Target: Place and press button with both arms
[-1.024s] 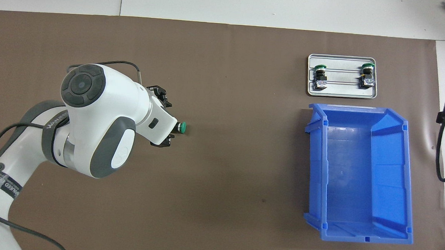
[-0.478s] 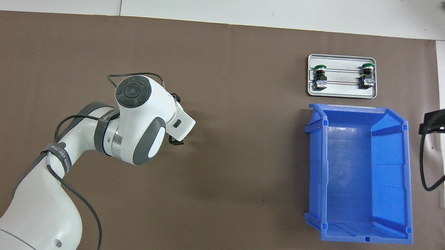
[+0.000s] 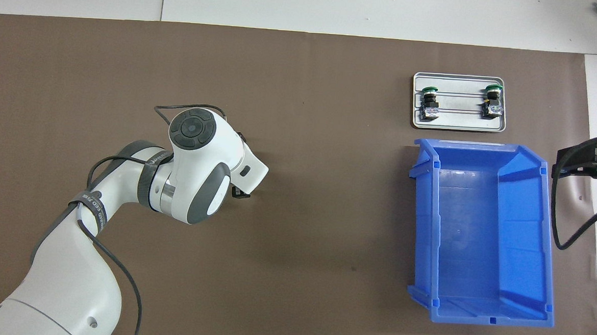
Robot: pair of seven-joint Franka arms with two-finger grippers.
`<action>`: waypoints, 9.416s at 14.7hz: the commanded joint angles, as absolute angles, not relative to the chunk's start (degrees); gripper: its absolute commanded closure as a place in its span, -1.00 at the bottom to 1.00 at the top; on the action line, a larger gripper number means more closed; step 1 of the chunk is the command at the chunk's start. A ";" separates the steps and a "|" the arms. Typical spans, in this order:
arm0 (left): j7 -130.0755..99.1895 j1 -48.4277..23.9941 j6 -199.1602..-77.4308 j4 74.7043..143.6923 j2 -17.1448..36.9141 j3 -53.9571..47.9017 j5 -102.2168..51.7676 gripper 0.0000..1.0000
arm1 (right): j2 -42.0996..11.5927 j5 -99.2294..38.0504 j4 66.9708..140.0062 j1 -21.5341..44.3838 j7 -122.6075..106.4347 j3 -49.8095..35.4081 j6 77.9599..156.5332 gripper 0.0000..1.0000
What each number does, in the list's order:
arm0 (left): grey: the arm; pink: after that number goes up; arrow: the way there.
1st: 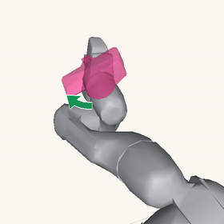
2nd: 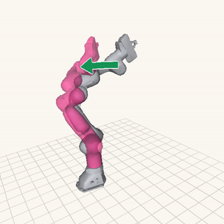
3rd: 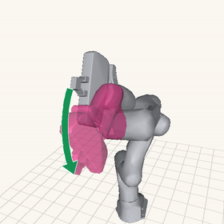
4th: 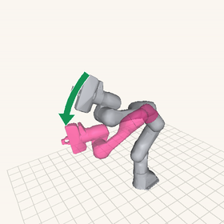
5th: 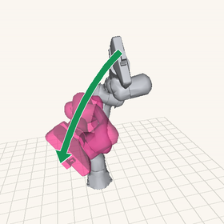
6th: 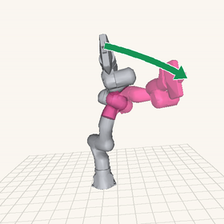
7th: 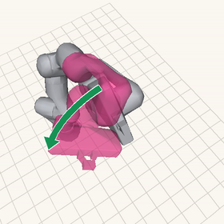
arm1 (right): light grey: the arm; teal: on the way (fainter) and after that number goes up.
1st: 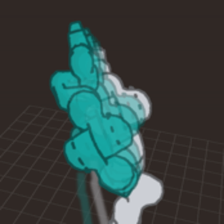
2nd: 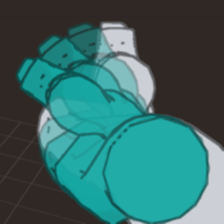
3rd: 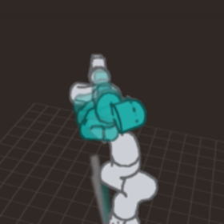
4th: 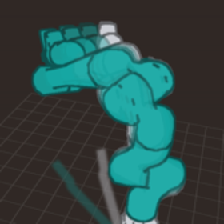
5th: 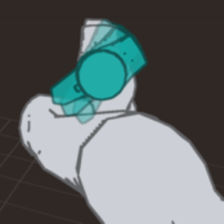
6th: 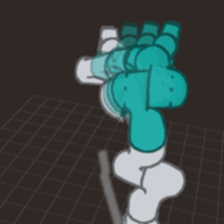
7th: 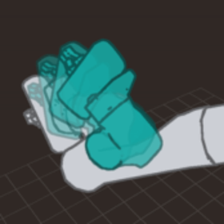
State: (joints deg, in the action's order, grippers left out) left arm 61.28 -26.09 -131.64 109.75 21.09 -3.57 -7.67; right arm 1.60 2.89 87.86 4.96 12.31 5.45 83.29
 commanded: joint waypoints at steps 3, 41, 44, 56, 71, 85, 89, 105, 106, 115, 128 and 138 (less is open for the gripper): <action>57.13 -27.25 -132.36 110.39 20.48 -2.37 -0.45 1.00 | 2.20 1.23 89.03 5.80 10.99 6.06 85.25 -1.00; 142.53 -4.67 -115.24 138.50 10.11 -2.64 -107.14 1.00 | 2.64 1.32 90.35 6.24 8.17 6.33 82.62 -1.00; 149.04 -3.96 -111.90 141.32 9.32 -2.81 -109.40 1.00 | 2.99 1.32 91.14 6.15 8.17 6.33 82.62 -1.00; 154.51 -3.96 -113.73 145.02 8.35 -2.72 -112.59 0.05 | 2.81 1.32 90.70 5.98 8.35 6.50 84.62 -1.00; 143.89 3.77 -114.26 142.92 8.70 -2.37 -98.37 -0.38 | 2.72 1.32 90.62 5.89 8.17 6.59 86.92 -1.00; 104.74 13.63 -109.77 126.85 5.55 -2.29 -63.32 -0.18 | 2.72 1.32 90.62 5.89 8.17 6.50 86.84 -1.00; 83.54 11.53 -109.60 118.58 3.78 -2.90 -53.27 0.18 | 2.72 1.32 90.62 5.89 8.17 6.50 86.84 -1.00; 26.94 -5.87 -105.39 99.68 3.51 -3.08 -24.72 1.00 | 2.81 1.23 90.62 5.98 9.14 6.50 87.01 -1.00; 21.67 -8.67 -106.16 99.49 3.69 -3.08 -20.52 1.00 | 2.90 1.32 90.53 6.06 8.97 6.50 87.01 -1.00; 7.30 -18.27 -113.19 109.41 4.83 -3.25 -5.27 1.00 | 2.99 1.32 90.79 6.15 9.84 6.42 87.54 -1.00; 2.99 -21.62 -126.48 117.95 10.28 -3.25 -2.81 1.00 | 2.99 1.23 90.88 6.07 9.14 6.42 88.42 -1.00; 2.90 -15.31 -114.88 110.04 4.40 -2.55 -2.81 -0.56 | 2.99 1.23 90.88 6.15 9.14 6.42 88.42 -1.00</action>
